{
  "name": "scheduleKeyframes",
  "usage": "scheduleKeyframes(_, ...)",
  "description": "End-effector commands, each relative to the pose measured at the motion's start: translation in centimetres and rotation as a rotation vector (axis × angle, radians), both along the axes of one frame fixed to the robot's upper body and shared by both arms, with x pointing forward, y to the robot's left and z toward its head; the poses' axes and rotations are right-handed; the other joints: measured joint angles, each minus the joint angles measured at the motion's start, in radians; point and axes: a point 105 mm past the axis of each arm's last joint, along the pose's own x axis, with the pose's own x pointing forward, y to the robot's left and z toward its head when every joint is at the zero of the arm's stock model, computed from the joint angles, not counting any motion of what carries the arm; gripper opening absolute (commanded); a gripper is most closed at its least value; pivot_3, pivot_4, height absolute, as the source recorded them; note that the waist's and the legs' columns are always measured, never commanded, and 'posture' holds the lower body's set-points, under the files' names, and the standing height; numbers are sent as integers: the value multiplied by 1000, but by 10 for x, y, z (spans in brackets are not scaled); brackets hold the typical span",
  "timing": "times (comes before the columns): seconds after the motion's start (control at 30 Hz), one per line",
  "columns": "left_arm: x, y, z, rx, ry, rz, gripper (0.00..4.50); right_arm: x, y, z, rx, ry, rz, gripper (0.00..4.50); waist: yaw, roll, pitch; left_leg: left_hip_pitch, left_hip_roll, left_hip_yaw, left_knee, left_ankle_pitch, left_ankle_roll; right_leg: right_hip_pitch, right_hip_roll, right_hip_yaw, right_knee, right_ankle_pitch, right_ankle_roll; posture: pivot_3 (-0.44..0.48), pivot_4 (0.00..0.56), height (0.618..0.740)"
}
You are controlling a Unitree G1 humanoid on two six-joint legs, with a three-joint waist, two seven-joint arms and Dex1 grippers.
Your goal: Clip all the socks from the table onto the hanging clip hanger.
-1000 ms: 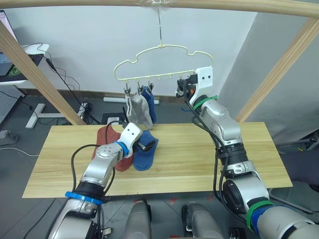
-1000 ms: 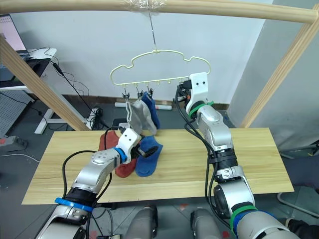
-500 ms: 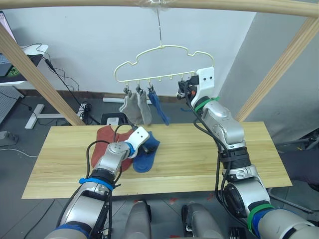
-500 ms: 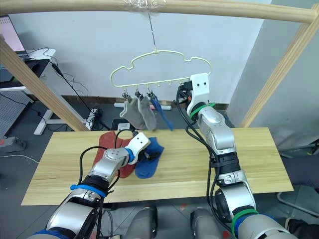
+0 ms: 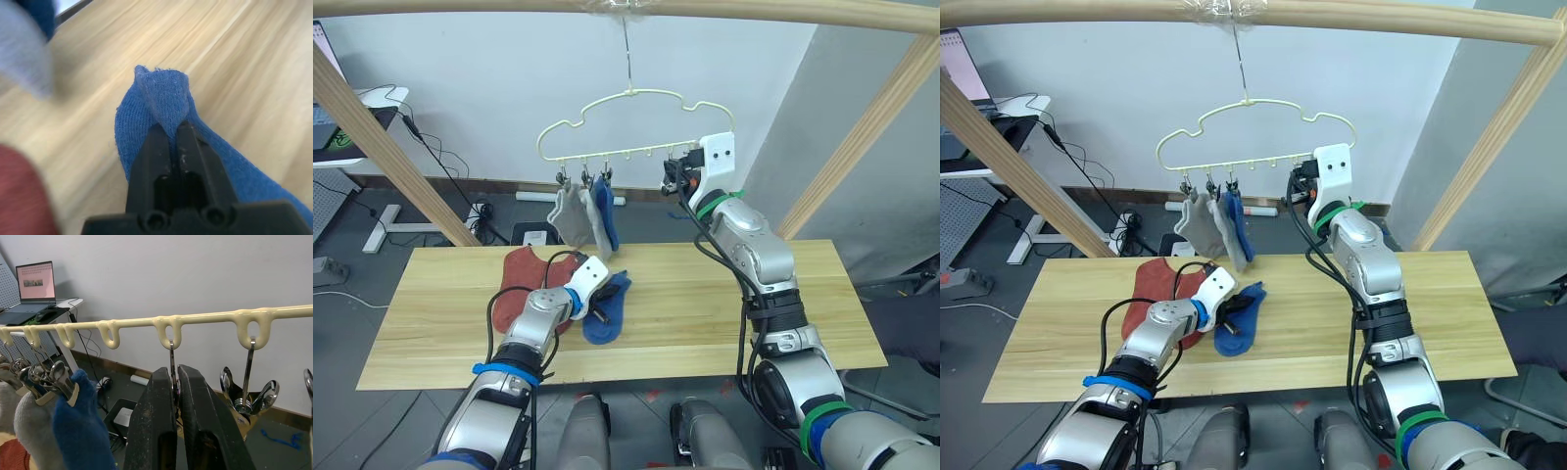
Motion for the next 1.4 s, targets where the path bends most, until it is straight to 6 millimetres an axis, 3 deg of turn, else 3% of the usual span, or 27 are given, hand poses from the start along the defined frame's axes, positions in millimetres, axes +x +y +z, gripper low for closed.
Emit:
scheduleKeyframes(0.03,0,-18,37,-166,-93,-51,14,1,-8,0,-11,0,-11,0,1,0,0,0,0,0,0,0,0,0,0,0,0,0,0,18,213,740)
scheduleKeyframes(0.17,-9,-27,77,-320,-217,-101,14,0,-13,0,11,46,16,0,0,0,0,0,0,0,0,0,0,0,0,0,0,0,0,19,209,740)
scheduleKeyframes(0.33,-13,-23,102,-282,-373,-120,14,-2,-25,-2,153,202,17,0,2,0,0,1,0,-1,0,0,0,2,0,0,0,0,0,18,210,740)
scheduleKeyframes(0.53,-7,-26,123,-223,-538,-91,14,-8,-25,-6,271,371,39,0,3,0,0,1,-1,-1,2,0,0,2,-2,-1,0,0,0,19,211,740)
scheduleKeyframes(0.83,-4,-41,128,-183,-629,-96,14,-14,-13,0,380,478,50,0,3,0,0,0,-1,-1,1,0,1,3,-1,-1,-1,0,0,18,214,740)
scheduleKeyframes(1.4,5,-41,137,-176,-669,-82,14,-21,-6,-10,397,527,46,0,1,0,0,0,-1,-1,1,0,1,2,-1,-1,-1,0,0,12,224,740)
